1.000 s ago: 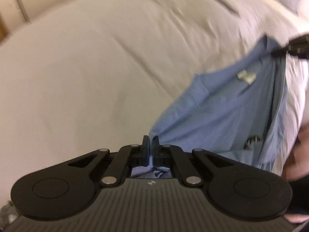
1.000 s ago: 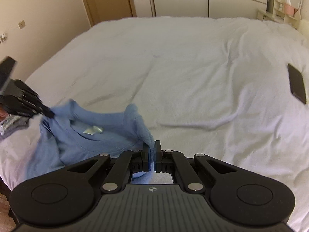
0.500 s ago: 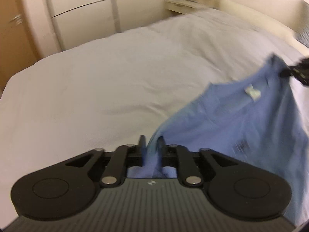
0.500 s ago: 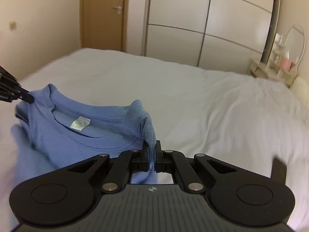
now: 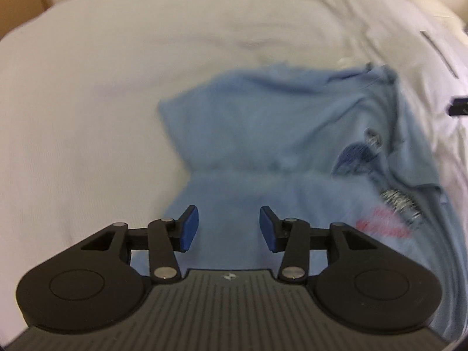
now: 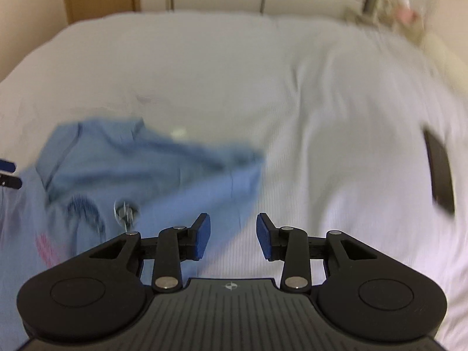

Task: Fold clothes

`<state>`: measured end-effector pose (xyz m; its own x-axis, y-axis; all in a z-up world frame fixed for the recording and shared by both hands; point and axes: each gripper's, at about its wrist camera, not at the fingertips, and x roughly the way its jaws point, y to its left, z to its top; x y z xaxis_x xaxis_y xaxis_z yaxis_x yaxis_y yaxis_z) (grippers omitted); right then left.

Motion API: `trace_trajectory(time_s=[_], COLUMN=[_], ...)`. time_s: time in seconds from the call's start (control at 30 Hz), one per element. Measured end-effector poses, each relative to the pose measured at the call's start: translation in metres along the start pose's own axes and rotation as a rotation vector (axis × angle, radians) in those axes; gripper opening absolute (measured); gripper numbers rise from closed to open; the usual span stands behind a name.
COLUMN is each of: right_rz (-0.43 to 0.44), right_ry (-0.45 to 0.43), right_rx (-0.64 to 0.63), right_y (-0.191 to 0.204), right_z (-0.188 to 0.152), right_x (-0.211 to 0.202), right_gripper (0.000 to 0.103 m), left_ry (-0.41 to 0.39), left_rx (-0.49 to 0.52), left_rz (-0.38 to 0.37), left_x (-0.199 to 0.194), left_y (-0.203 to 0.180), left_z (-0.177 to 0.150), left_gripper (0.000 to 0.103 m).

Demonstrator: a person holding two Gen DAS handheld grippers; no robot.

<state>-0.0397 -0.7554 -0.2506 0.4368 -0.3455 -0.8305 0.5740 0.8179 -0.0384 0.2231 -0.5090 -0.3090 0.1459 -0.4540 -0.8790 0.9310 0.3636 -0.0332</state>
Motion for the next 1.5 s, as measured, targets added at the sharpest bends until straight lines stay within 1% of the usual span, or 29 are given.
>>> trace_trajectory(time_s=[0.07,0.13,0.2,0.23,0.3,0.33,0.4,0.47,0.5,0.53,0.57,0.63,0.67,0.7,0.77,0.83,0.9,0.97,1.03,1.07,1.1,1.13,1.17,1.2,1.23,1.27,1.37,1.43,1.5], right_rz=[0.005,0.009,0.024,0.032,0.048,0.055,0.07,0.082,0.088,0.104,0.12,0.151,0.16,0.169,0.179,0.19,0.208,0.233,0.249,0.25,0.251,0.251,0.214,0.2,0.189,0.178,0.161,0.167,0.191], right_ry=[0.023,0.025,0.022,0.013,-0.008,-0.022,-0.04,-0.025,-0.012,-0.002,0.01,0.034,0.047,0.059,0.068,0.028,-0.029,-0.078,-0.12,-0.124,-0.126,-0.128,-0.123,-0.131,-0.142,-0.152,-0.168,-0.164,-0.14], right_rx=[0.017,0.025,0.031,0.028,0.025,0.034,0.069,0.09,0.098,0.114,0.127,0.153,0.161,0.167,0.164,0.121,0.082,0.054,0.018,0.01,0.004,-0.002,-0.004,0.006,0.017,0.029,-0.039,-0.105,-0.188], right_y=[-0.004,-0.007,-0.012,-0.014,-0.022,-0.027,-0.039,-0.048,-0.051,-0.055,-0.056,-0.06,-0.061,-0.062,-0.062,-0.06,-0.059,-0.056,-0.048,-0.042,-0.037,-0.032,-0.026,-0.024,-0.023,-0.021,-0.005,0.013,0.039], right_z=[-0.011,-0.016,-0.013,-0.008,0.006,0.014,0.03,0.042,0.047,0.05,0.051,0.053,0.054,0.055,0.058,0.068,0.085,0.107,0.128,0.136,0.142,0.149,0.151,0.147,0.143,0.139,0.104,0.073,0.039], right_x=[0.005,0.01,0.021,0.024,0.034,0.042,0.065,0.089,0.1,0.109,0.116,0.13,0.133,0.136,0.136,0.123,0.107,0.101,0.104,0.111,0.119,0.127,0.132,0.129,0.124,0.12,0.091,0.071,0.059], right_gripper=[0.039,0.044,0.049,0.049,0.051,0.052,0.054,0.054,0.054,0.054,0.054,0.049,0.028,0.001,0.001,0.0,0.0,0.0,0.0,0.0,0.004,0.016,0.039,0.041,0.04,0.039,0.04,0.041,0.046], left_ry=[-0.02,-0.049,-0.085,-0.099,-0.099,-0.088,-0.01,0.071,0.08,0.075,0.067,0.045,0.027,0.008,-0.059,-0.133,-0.19,-0.215,-0.197,-0.174,-0.154,-0.133,-0.125,-0.131,-0.141,-0.156,-0.172,-0.154,-0.124], left_rx=[-0.029,-0.051,0.002,0.042,0.084,0.081,0.025,-0.032,-0.045,-0.044,-0.042,-0.033,-0.021,-0.008,-0.023,-0.052,-0.073,-0.095,-0.127,-0.145,-0.161,-0.176,-0.185,-0.187,-0.185,-0.18,-0.184,-0.173,-0.152], left_rz=[0.018,0.036,0.062,0.073,0.087,0.091,0.083,0.069,0.062,0.061,0.051,0.027,0.034,0.041,0.062,0.093,0.147,0.199,0.234,0.239,0.244,0.249,0.255,0.262,0.268,0.274,0.232,0.184,0.165], left_x=[0.009,0.017,0.029,0.037,0.062,0.074,0.098,0.122,0.128,0.13,0.13,0.121,0.114,0.106,0.08,0.051,0.026,0.014,0.02,0.026,0.032,0.038,0.04,0.039,0.036,0.031,0.015,0.007,0.004], left_y=[0.008,0.014,0.012,0.01,0.006,0.007,0.016,0.023,0.024,0.022,0.02,0.015,0.012,0.009,0.011,0.017,0.029,0.042,0.055,0.059,0.061,0.063,0.063,0.06,0.056,0.05,0.029,0.011,-0.009], left_z=[0.014,0.036,0.062,0.076,0.107,0.119,0.134,0.144,0.144,0.143,0.142,0.139,0.137,0.136,0.136,0.139,0.144,0.148,0.152,0.152,0.151,0.149,0.147,0.143,0.137,0.13,0.103,0.079,0.055], left_gripper=[0.042,0.05,0.055,0.061,0.062,0.063,0.064,0.064,0.063,0.054,0.03,0.004,0.004,0.004,0.004,0.004,0.004,0.004,0.005,0.011,0.013,0.017,0.024,0.029,0.038,0.041,0.042,0.045,0.049])
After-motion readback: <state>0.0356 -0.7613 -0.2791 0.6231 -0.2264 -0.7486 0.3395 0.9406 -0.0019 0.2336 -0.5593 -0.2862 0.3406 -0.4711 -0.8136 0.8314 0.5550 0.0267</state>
